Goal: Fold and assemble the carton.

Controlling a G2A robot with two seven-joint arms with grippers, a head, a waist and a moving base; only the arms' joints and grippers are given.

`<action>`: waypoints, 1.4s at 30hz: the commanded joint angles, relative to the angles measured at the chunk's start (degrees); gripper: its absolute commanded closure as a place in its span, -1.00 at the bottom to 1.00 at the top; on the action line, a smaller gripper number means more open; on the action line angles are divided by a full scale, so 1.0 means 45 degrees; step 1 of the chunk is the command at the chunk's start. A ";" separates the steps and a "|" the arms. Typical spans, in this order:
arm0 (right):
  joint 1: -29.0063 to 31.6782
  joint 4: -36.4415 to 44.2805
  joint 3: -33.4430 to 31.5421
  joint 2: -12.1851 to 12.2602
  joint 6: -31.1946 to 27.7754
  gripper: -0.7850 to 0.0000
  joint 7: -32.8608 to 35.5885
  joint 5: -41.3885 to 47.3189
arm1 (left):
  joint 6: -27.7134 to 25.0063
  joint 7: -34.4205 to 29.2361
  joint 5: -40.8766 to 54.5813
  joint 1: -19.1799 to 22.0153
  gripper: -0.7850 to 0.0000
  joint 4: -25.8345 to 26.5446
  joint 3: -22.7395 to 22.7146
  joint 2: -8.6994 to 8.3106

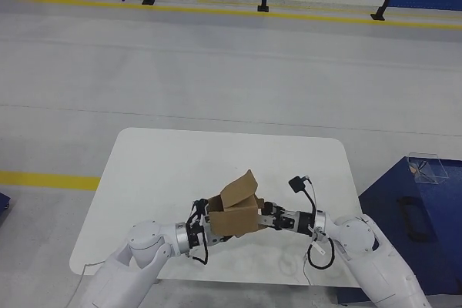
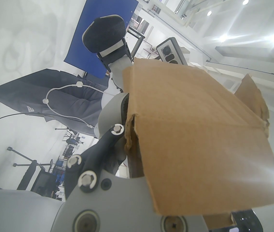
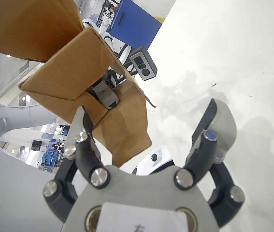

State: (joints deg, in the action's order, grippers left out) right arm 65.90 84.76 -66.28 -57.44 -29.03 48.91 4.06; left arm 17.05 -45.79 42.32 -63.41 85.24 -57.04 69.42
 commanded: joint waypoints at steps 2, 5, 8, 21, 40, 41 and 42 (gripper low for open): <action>-0.0032 -0.0093 -0.0024 -0.0007 0.0010 -1.00 -0.0038 0.0095 | 0.0017 0.0013 0.0003 0.0027 1.00 -0.0049 0.0028 0.0015; -0.0039 -0.0120 0.0001 -0.0016 -0.0009 -1.00 -0.0006 0.0175 | 0.0006 0.0047 0.0026 0.0054 1.00 -0.0101 0.0025 0.0029; -0.0056 -0.0106 0.0044 -0.0029 0.0004 -1.00 -0.0047 0.0090 | 0.0007 0.0077 0.0041 0.0073 1.00 -0.0131 0.0026 0.0041; 0.0196 -0.0052 -0.1104 0.0101 0.0461 -1.00 -0.1718 -0.0687 | -0.0236 0.0245 -0.0064 -0.0004 1.00 -0.0132 -0.0070 0.0059; 0.0544 0.1173 -0.0134 -0.0252 0.3893 -1.00 -0.6130 -0.6464 | -0.0671 0.0465 -0.0520 -0.0336 1.00 0.0092 -0.0235 0.0034; 0.0538 0.1227 -0.0037 -0.0275 0.3928 -1.00 -0.6073 -0.6549 | -0.0667 0.0486 -0.0525 -0.0349 1.00 0.0097 -0.0249 0.0033; 0.0540 0.1290 0.0032 -0.0291 0.3936 -1.00 -0.6002 -0.6607 | -0.0655 0.0519 -0.0531 -0.0363 1.00 0.0100 -0.0263 0.0032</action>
State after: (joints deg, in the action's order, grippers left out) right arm 68.32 90.32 -66.42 -58.68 -11.36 21.59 -25.43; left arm 14.04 -43.63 39.95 -64.98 85.68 -58.16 69.57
